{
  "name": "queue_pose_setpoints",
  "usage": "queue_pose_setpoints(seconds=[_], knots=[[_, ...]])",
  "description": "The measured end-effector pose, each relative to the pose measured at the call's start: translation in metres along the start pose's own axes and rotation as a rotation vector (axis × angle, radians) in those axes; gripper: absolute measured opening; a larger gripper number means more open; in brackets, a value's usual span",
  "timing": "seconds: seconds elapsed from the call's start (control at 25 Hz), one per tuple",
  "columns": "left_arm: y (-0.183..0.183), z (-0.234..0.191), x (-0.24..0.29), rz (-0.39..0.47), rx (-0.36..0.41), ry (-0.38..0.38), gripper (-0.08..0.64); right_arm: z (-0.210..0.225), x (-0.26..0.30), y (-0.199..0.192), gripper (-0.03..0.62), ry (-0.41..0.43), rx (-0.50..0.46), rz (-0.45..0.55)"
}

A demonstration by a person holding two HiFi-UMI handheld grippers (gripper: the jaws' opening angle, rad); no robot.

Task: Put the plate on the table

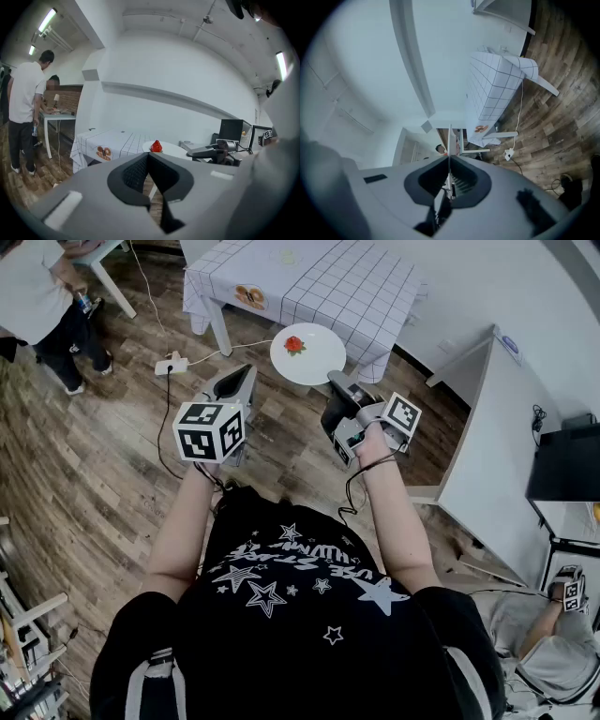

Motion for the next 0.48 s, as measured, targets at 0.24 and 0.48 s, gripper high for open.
queue_pose_setpoints(seconds=[0.24,0.48], knots=[[0.002,0.007,0.009,0.008,0.005,0.002,0.009,-0.001,-0.001,0.005,0.02,0.001,-0.028,-0.015],[-0.003,0.02,0.013,-0.002,0.013,-0.003,0.009,0.0,0.0,0.007,0.02,0.01,-0.013,-0.016]])
Point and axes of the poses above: the fingertips, and each gripper's own axes: x forward along the fingers, z to its right, y out of its top, the point moved 5 cm from there along -x, backward along the fingers, and after that the axes turned 2 degrees about y, right-handed, at the moved point
